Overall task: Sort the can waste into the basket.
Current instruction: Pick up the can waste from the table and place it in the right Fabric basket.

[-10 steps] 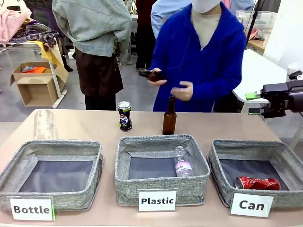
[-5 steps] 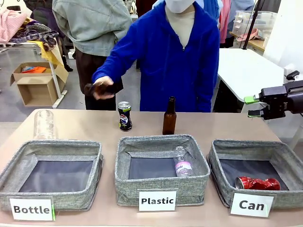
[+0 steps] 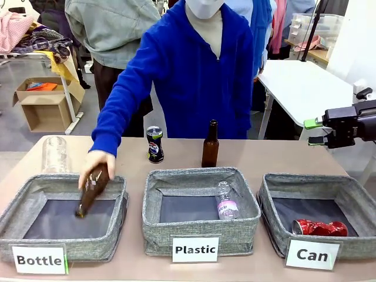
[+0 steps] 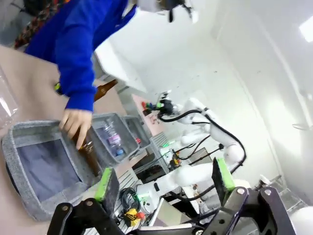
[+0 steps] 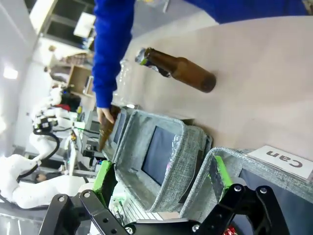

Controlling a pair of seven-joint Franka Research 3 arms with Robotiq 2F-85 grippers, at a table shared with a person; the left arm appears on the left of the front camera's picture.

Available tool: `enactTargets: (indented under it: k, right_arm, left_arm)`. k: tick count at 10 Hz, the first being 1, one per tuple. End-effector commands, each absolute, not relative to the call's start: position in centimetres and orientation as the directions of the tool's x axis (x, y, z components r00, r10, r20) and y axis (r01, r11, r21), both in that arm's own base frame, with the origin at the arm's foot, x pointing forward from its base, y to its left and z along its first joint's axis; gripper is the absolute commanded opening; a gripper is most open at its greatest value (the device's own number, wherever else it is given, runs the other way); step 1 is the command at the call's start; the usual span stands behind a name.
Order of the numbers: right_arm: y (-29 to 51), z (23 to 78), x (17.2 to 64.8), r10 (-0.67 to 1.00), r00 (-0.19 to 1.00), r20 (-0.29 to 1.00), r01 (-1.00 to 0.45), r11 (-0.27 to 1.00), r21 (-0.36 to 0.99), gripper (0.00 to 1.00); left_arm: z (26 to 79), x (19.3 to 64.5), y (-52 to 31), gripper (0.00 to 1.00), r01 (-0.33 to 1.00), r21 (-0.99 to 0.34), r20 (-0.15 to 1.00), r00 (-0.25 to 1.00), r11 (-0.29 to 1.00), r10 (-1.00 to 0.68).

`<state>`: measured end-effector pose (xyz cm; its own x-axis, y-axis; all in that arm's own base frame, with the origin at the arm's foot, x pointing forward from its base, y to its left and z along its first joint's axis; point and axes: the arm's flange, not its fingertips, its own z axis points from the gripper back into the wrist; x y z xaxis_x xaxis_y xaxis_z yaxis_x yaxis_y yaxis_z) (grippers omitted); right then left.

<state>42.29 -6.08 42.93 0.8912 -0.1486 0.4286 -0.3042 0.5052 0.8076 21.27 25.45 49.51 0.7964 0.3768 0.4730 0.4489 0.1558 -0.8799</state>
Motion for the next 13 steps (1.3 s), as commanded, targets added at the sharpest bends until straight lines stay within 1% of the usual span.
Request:
enactTargets:
  k: [1,2,4,6,7,8,9,10,11,13]
  right_arm:
    - [-6.2,43.1,42.1,-0.139,0.883,0.448,-0.328,0.501,0.801,1.0]
    - [-6.2,43.1,42.1,-0.139,0.883,0.448,-0.328,0.501,0.801,1.0]
    - [-6.2,43.1,42.1,-0.139,0.883,0.448,-0.328,0.501,0.801,1.0]
    - [-6.2,43.1,42.1,-0.139,0.883,0.448,-0.328,0.501,0.801,1.0]
    - [-6.2,43.1,42.1,-0.139,0.883,0.448,-0.328,0.501,0.801,1.0]
    - [-6.2,43.1,42.1,-0.139,0.883,0.448,-0.328,0.501,0.801,1.0]
    - [-6.2,43.1,42.1,-0.139,0.883,0.448,-0.328,0.501,0.801,1.0]
    - [-6.2,43.1,42.1,-0.139,0.883,0.448,-0.328,0.501,0.801,1.0]
    - [-6.2,43.1,42.1,-0.139,0.883,0.448,-0.328,0.501,0.801,1.0]
    - [-6.2,43.1,42.1,-0.139,0.883,0.448,-0.328,0.501,0.801,1.0]
  left_arm:
    - [48.9,21.1,26.6,1.0,0.505,-0.856,0.508,0.784,0.108,0.358]
    - [48.4,21.2,26.3,1.0,0.507,-0.858,0.501,0.787,0.086,0.36]
    - [48.2,21.9,24.8,1.0,0.494,-0.865,0.491,0.803,0.085,0.337]
    - [49.0,23.2,22.3,1.0,0.494,-0.86,0.508,0.81,0.127,0.293]
    - [49.3,24.9,19.7,1.0,0.478,-0.859,0.512,0.823,0.184,0.248]
    - [49.4,26.6,16.9,1.0,0.483,-0.852,0.518,0.834,0.202,0.191]
    - [49.2,28.3,13.6,1.0,0.499,-0.844,0.522,0.848,0.195,0.089]
    - [48.8,29.9,10.3,1.0,0.527,-0.814,0.547,0.837,0.244,0.02]
    - [48.3,31.3,7.0,1.0,0.59,-0.77,0.596,0.801,0.24,-0.056]
    - [46.8,33.1,2.3,1.0,0.706,-0.677,0.701,0.705,0.209,-0.111]
